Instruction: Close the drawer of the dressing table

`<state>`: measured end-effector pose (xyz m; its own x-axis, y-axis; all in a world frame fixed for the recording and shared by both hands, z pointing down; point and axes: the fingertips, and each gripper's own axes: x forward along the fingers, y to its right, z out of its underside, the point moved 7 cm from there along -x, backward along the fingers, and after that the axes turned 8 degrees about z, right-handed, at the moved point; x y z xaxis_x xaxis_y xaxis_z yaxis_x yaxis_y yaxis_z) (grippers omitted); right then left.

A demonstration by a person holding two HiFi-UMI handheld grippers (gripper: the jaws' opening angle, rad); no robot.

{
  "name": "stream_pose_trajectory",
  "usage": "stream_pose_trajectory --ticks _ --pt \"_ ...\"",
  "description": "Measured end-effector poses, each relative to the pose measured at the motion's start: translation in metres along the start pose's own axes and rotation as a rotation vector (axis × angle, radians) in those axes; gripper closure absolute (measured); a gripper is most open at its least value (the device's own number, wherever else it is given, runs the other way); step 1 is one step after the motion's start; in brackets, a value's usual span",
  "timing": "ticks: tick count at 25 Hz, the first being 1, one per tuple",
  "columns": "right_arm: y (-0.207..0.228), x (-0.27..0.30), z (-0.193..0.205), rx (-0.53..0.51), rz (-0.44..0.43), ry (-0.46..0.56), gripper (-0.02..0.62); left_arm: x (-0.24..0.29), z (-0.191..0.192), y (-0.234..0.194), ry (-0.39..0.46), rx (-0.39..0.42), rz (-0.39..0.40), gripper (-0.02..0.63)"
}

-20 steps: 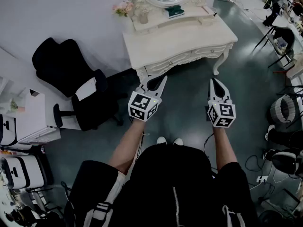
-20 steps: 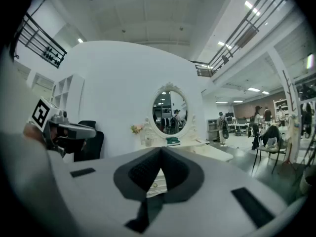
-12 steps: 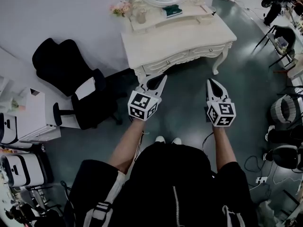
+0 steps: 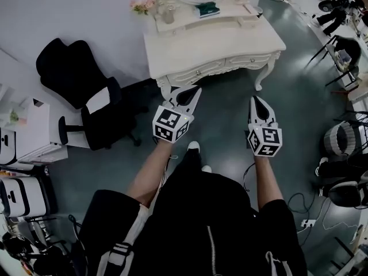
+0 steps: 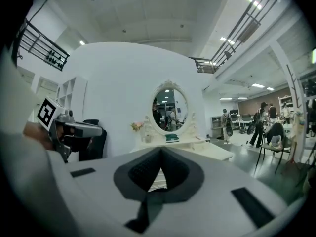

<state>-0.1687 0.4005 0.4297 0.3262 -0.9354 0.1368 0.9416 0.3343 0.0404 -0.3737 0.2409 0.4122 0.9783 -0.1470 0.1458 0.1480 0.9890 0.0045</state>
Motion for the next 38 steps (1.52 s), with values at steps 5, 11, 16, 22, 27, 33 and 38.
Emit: stream_pose_trajectory --ticks 5,11,16,22,27,33,38 --pt "0.011 0.023 0.003 0.008 -0.030 -0.023 0.592 0.028 0.002 -0.010 -0.007 -0.009 0.013 0.601" --pt "0.021 0.064 -0.001 -0.004 -0.050 -0.016 0.594 0.076 0.007 -0.037 -0.003 -0.014 0.040 0.601" --pt "0.046 0.123 -0.005 -0.012 -0.038 -0.033 0.594 0.131 0.007 -0.074 -0.019 -0.019 0.065 0.601" --pt "0.077 0.208 -0.011 0.012 -0.028 -0.068 0.594 0.194 -0.001 -0.133 -0.028 -0.014 0.072 0.601" --pt "0.097 0.280 -0.024 0.022 -0.006 -0.045 0.592 0.233 -0.004 -0.187 -0.046 -0.021 0.064 0.601" --pt "0.110 0.345 -0.037 0.005 -0.032 -0.043 0.593 0.264 -0.010 -0.236 -0.044 -0.024 0.034 0.601" --pt "0.131 0.396 -0.042 -0.013 -0.057 -0.036 0.592 0.301 -0.009 -0.266 -0.052 -0.034 0.009 0.601"
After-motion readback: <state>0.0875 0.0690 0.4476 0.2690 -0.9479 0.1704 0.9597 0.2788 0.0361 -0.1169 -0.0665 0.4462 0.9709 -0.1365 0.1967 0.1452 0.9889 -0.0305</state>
